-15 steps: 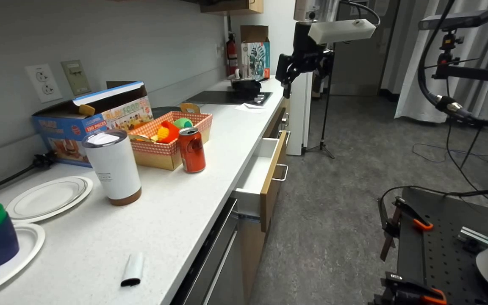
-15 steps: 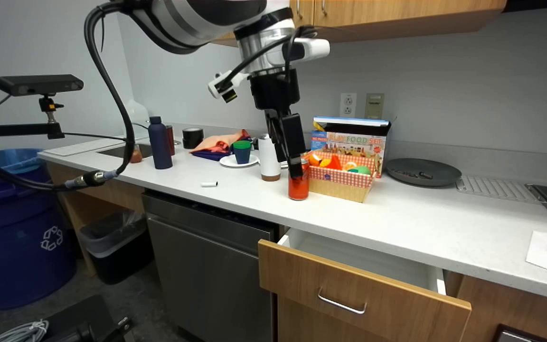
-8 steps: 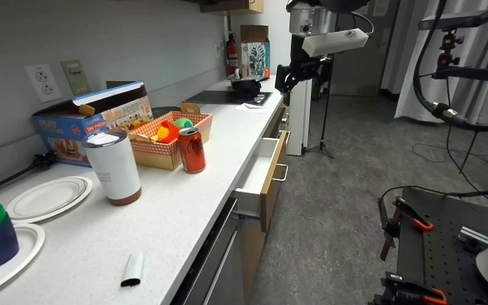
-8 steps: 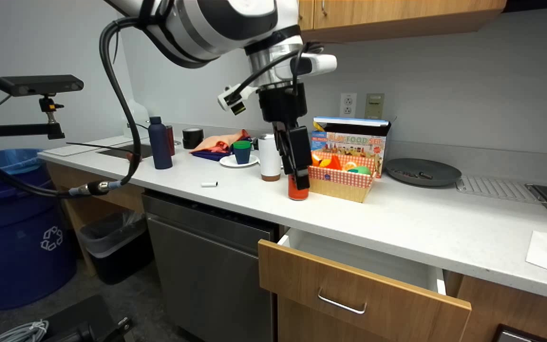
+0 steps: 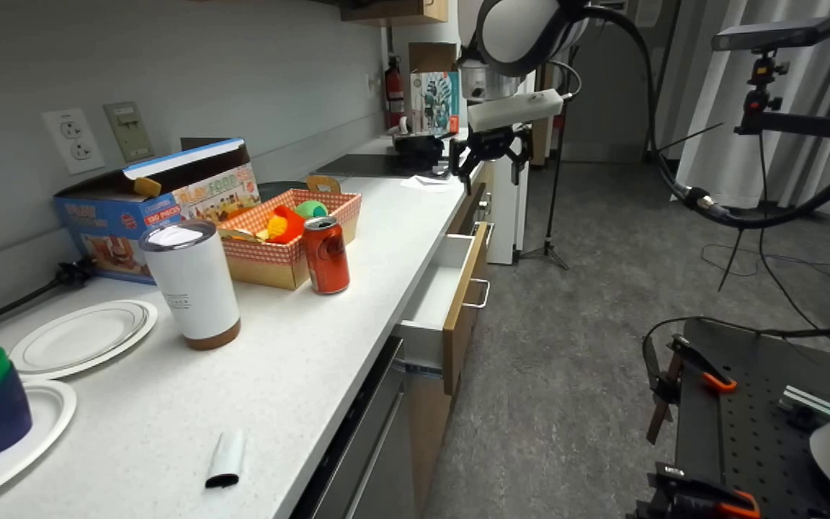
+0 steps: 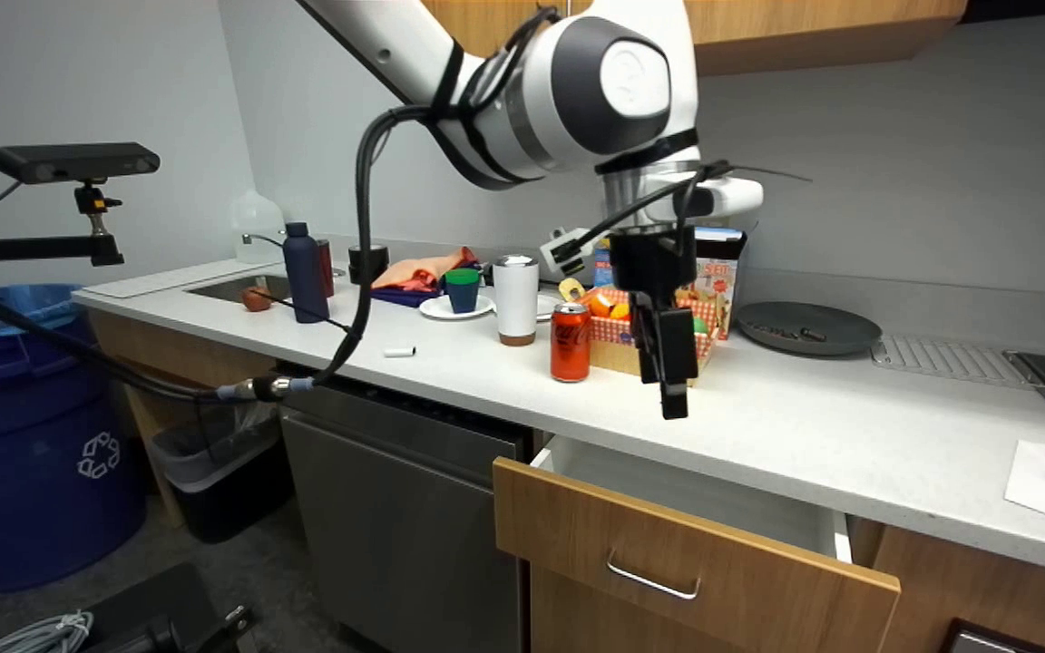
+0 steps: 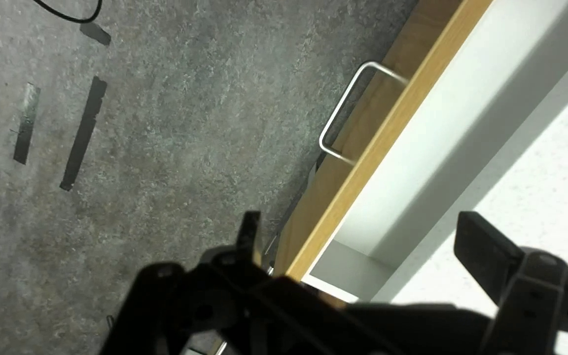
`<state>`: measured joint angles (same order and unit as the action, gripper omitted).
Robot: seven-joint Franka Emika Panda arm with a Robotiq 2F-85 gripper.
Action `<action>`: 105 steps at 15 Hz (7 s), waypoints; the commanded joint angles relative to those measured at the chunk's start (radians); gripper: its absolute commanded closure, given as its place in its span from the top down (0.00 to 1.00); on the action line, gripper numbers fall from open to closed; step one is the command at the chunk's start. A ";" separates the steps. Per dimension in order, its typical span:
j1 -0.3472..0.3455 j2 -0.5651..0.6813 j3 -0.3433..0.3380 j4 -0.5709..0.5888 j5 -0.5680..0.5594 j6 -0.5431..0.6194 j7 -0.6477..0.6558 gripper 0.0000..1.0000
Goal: Open the drawer fully
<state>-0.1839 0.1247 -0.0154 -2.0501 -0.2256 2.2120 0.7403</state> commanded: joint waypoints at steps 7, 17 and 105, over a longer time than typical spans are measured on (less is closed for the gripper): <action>0.027 0.326 -0.158 0.296 0.094 -0.048 0.052 1.00; 0.025 0.516 -0.176 0.388 0.223 -0.041 0.049 1.00; -0.011 0.237 -0.515 -0.309 -0.228 0.476 0.032 1.00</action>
<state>-0.2201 0.3526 -0.5036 -2.3611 -0.4604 2.6656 0.7726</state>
